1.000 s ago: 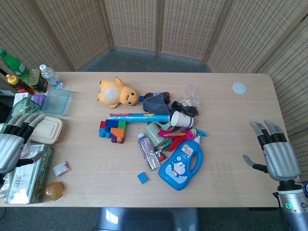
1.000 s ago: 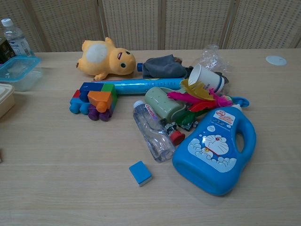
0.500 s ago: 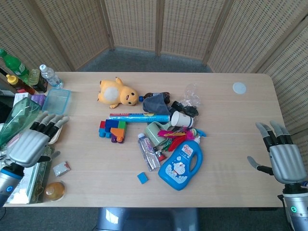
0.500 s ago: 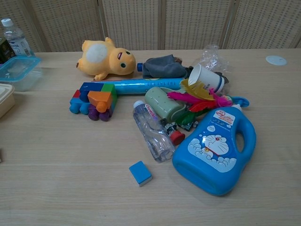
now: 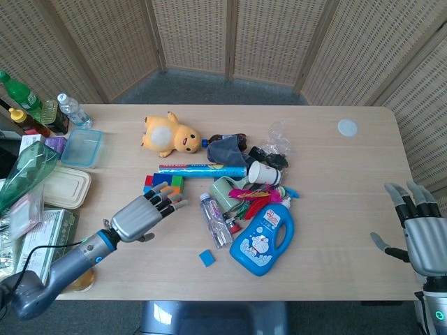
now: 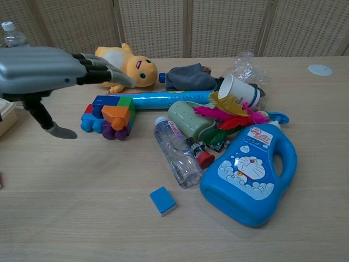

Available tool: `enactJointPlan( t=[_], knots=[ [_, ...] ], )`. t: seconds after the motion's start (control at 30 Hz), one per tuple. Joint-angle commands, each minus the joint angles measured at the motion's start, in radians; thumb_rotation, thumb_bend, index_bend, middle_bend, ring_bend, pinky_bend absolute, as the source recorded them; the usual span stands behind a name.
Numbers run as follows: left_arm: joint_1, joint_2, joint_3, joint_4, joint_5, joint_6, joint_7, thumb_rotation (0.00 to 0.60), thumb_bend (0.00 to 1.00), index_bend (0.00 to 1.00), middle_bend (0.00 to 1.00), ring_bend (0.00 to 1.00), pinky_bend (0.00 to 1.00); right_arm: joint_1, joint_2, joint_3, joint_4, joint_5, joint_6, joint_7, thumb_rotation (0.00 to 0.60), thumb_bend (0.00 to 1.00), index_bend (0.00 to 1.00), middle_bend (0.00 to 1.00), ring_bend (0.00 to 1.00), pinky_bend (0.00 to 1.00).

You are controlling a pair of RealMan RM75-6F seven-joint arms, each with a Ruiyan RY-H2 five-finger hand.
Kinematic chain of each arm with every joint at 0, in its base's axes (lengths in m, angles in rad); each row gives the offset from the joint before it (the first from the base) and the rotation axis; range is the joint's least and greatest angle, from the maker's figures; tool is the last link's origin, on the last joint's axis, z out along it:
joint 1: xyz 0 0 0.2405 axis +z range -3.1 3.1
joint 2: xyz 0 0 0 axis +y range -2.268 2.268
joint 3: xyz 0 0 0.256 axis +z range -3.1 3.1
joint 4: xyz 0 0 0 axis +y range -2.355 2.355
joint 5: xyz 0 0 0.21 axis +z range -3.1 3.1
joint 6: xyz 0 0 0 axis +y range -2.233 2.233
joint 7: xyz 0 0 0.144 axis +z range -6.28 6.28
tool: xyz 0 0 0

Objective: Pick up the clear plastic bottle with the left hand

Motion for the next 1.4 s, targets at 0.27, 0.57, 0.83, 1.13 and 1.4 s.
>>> enactJointPlan(
  t=[0.27, 0.57, 0.83, 1.13, 1.4],
  knots=[
    [-0.119, -0.209, -0.005, 0.186, -0.049, -0.097, -0.023, 0.588, 0.23, 0.00, 0.00, 0.00, 0.00, -0.022, 0.011, -0.005, 0.011, 0.002, 0.021, 0.018, 0.505, 0.24, 0.06, 0.16, 0.00, 0.00],
    [-0.199, -0.340, -0.002, 0.324, -0.052, -0.139, -0.076, 0.593, 0.23, 0.00, 0.00, 0.00, 0.00, -0.037, 0.015, -0.004, 0.024, 0.016, 0.031, 0.038, 0.507, 0.24, 0.06, 0.16, 0.00, 0.00],
    [-0.267, -0.415, 0.003, 0.415, -0.064, -0.191, -0.129, 0.599, 0.23, 0.03, 0.00, 0.00, 0.00, -0.049, 0.019, -0.002, 0.037, 0.030, 0.038, 0.053, 0.503, 0.24, 0.06, 0.16, 0.00, 0.00],
    [-0.313, -0.479, 0.014, 0.500, -0.064, -0.201, -0.182, 0.597, 0.23, 0.11, 0.03, 0.00, 0.00, -0.062, 0.024, 0.000, 0.045, 0.034, 0.050, 0.066, 0.506, 0.24, 0.06, 0.16, 0.00, 0.00],
    [-0.317, -0.485, 0.042, 0.515, -0.057, -0.178, -0.204, 0.597, 0.23, 0.15, 0.17, 0.04, 0.00, -0.070, 0.026, 0.000, 0.049, 0.032, 0.056, 0.075, 0.508, 0.24, 0.06, 0.16, 0.00, 0.00]
  ],
)
